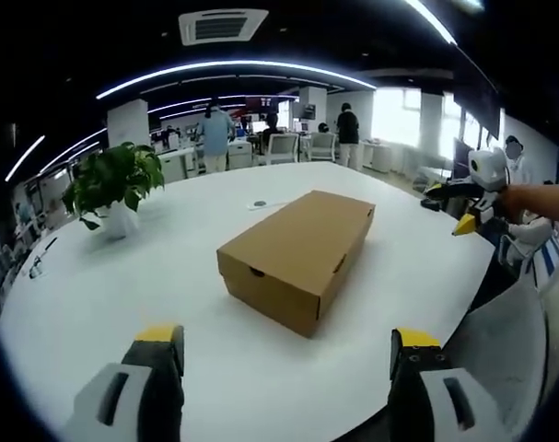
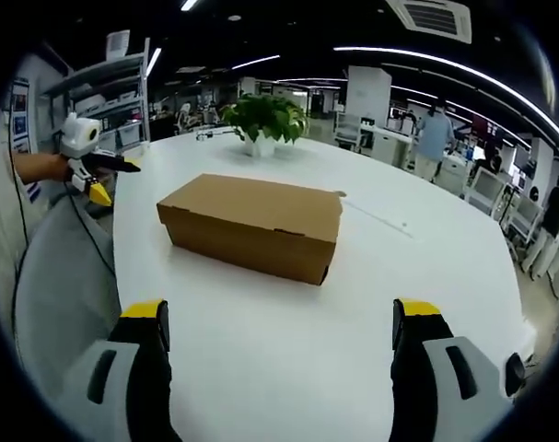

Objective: Operate the shoe box by opening the lid, removing the specified soft item, and placing it in the target area until the item is outside and the box remains undamaged.

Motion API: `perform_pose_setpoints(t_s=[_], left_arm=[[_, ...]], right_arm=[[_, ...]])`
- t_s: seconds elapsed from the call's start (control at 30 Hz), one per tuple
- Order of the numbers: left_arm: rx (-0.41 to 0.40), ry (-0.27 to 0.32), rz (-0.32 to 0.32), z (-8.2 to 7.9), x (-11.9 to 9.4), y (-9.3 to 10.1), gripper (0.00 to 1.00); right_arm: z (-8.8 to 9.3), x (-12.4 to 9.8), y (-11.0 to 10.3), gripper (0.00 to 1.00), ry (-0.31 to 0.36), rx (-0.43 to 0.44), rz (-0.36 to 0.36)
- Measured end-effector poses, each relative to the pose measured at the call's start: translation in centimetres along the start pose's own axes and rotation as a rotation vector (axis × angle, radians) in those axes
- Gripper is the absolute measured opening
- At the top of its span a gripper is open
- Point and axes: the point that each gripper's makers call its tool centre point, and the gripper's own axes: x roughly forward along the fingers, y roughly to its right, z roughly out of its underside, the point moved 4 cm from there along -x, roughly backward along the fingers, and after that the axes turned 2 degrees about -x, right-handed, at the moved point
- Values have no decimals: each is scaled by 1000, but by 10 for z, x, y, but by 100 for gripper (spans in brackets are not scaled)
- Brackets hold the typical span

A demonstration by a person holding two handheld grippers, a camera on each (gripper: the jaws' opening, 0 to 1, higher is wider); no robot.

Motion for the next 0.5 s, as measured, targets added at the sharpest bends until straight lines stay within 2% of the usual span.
perform_pose_setpoints(t_s=[0.27, 0.5], left_arm=[[-23, 6, -50, 2, 7, -2, 93], [-40, 6, -67, 3, 15, 1, 92]], right_arm=[[2, 13, 9, 96, -22, -16, -33], [3, 25, 11, 96, -43, -43, -72]])
